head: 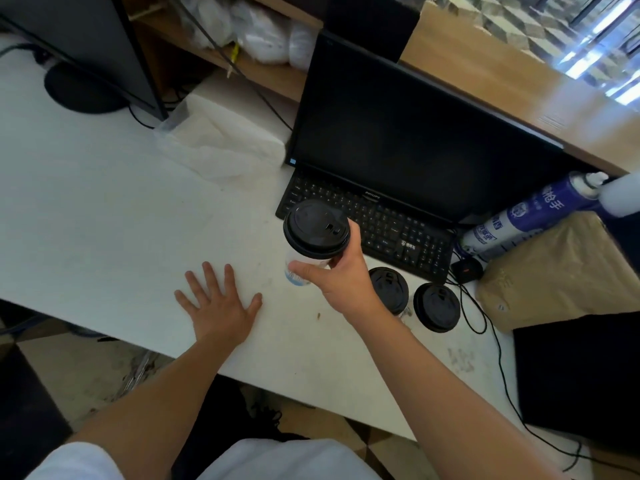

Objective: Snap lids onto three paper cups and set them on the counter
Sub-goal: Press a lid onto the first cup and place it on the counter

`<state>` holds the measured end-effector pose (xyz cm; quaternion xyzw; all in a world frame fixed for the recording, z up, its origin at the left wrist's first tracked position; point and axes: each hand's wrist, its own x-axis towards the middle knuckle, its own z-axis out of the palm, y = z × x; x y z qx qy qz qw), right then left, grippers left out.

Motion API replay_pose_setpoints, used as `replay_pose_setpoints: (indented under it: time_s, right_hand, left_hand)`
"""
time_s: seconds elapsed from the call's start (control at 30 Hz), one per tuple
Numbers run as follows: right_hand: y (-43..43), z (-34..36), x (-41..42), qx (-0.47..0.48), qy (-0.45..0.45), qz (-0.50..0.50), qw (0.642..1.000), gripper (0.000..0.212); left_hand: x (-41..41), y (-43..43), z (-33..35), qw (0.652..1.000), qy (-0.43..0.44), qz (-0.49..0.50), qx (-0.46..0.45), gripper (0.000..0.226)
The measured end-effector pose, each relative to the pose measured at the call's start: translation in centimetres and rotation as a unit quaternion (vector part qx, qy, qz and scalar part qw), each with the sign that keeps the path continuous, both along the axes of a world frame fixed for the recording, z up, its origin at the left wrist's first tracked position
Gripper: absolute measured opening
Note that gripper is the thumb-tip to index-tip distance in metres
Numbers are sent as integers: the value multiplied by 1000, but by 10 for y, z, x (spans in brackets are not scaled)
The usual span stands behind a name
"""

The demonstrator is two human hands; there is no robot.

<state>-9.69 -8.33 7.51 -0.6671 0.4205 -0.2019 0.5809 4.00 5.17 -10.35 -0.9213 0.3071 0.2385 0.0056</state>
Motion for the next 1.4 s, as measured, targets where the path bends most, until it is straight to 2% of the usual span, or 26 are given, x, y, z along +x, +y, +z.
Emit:
replay_pose_setpoints:
  time_s: [0.1,0.17,0.23,0.3,0.4,0.63,0.8,0.97,1.17,1.4]
  right_hand:
    - [4,3,-4,-10,-9,-7,1000,91]
    - [6,6,-6,-11,-16,-19,1000,91]
    - [9,11,-7,-11,-28,-36,999,91]
    - [12,16,-6,-13,-41,-54,998,89]
    - [17,25,-3,-10,-64,-83,994,88]
    - [26,46,-6,-30,-120,-119,985,90]
    - [25,56,-19,-22,-129,-112,985,89]
    - [7,61,-45,-4,-97,-40,994,80]
    - [-14,70,-62,-32,-70,8,997,79]
    - [-30,81,-71,-62,-69,-3,996,79]
  left_hand:
    - [13,-12,35,993,107,2,42,106]
    - [21,-20,72,979,194,0,-69,111]
    - [18,-25,114,940,255,-36,-223,113]
    - [5,-30,151,914,259,-70,-303,111]
    - [-19,-41,187,890,250,-84,-371,94]
    - [-52,-50,217,858,194,-34,-474,59]
    - [-54,-51,223,852,233,-72,-463,71]
    - [-35,-50,234,854,314,-115,-397,68]
    - [-24,-62,255,851,343,-176,-358,63]
    - [-26,-85,264,845,343,-211,-351,61]
